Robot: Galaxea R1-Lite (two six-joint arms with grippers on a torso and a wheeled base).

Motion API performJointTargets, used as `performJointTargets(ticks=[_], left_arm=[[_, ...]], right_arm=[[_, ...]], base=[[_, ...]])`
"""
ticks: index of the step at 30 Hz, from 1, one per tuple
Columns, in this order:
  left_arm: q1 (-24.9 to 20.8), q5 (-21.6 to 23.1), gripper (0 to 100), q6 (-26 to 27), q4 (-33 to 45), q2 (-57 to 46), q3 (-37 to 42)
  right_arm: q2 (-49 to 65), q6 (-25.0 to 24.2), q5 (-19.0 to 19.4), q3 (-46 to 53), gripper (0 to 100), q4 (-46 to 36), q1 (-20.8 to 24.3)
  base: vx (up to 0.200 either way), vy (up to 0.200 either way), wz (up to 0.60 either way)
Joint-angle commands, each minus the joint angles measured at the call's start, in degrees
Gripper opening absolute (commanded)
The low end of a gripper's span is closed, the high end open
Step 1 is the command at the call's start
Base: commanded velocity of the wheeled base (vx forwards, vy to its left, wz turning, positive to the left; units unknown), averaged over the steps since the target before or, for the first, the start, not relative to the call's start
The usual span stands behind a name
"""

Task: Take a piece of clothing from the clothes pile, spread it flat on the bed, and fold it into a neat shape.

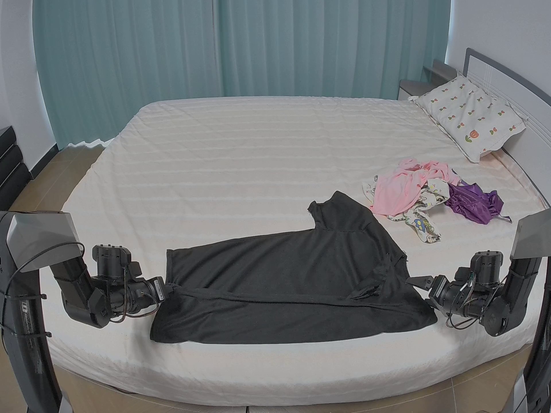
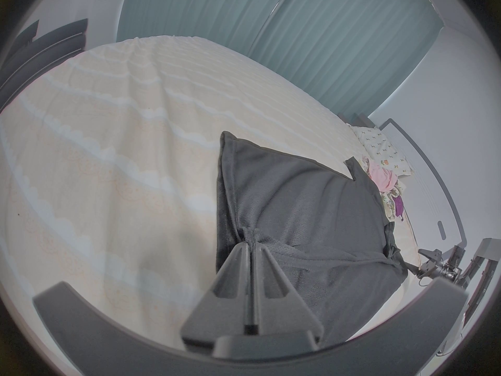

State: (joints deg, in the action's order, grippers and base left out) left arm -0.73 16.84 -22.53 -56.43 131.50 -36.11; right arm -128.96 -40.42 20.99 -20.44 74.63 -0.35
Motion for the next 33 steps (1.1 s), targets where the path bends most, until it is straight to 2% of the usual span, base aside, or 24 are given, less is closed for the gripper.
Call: performJointTargets(ticks=[1,7,11,14,16,20,26,33], left_arm=[[0.8,-0.4,0,-0.1,-0.3,0.3,0.1],[1.3,-0.8,0,-0.9,-0.3,-0.5,0.0],[1.3,-1.6,0,-2.4,-0.3,-1.5,0.1],[1.2,-1.6,0,-3.1,-0.3,-2.0,0.2],[1.0,-1.6,0,-3.0,-0.3,-2.0,0.6],[0.7,-1.6,0,-3.0,-0.3,-1.7,0.9],[0.7,-1.6,0,-3.1,-0.3,-1.5,0.9],[0.7,-1.6,0,-3.1,-0.3,-1.5,1.0]], right_arm=[[1.2,0.0,-0.1,-0.2,100,1.1,-0.1],[1.6,0.3,-1.1,-0.9,100,2.4,0.2],[1.6,1.0,-1.6,-3.0,100,1.7,1.9],[1.2,3.2,-1.6,-4.1,100,1.5,2.7],[-0.3,6.6,-1.6,-5.2,100,1.5,5.3],[-3.1,10.8,-1.6,-8.4,100,0.5,6.9],[-5.1,17.2,-1.6,-15.9,100,-9.6,6.2],[-6.0,23.0,-1.2,-20.6,100,-15.0,4.5]], base=[[0.0,0.0,0.0],[0.0,0.0,0.0],[0.0,0.0,0.0],[0.0,0.0,0.0],[0.0,0.0,0.0],[0.0,0.0,0.0],[0.0,0.0,0.0],[0.0,0.0,0.0]])
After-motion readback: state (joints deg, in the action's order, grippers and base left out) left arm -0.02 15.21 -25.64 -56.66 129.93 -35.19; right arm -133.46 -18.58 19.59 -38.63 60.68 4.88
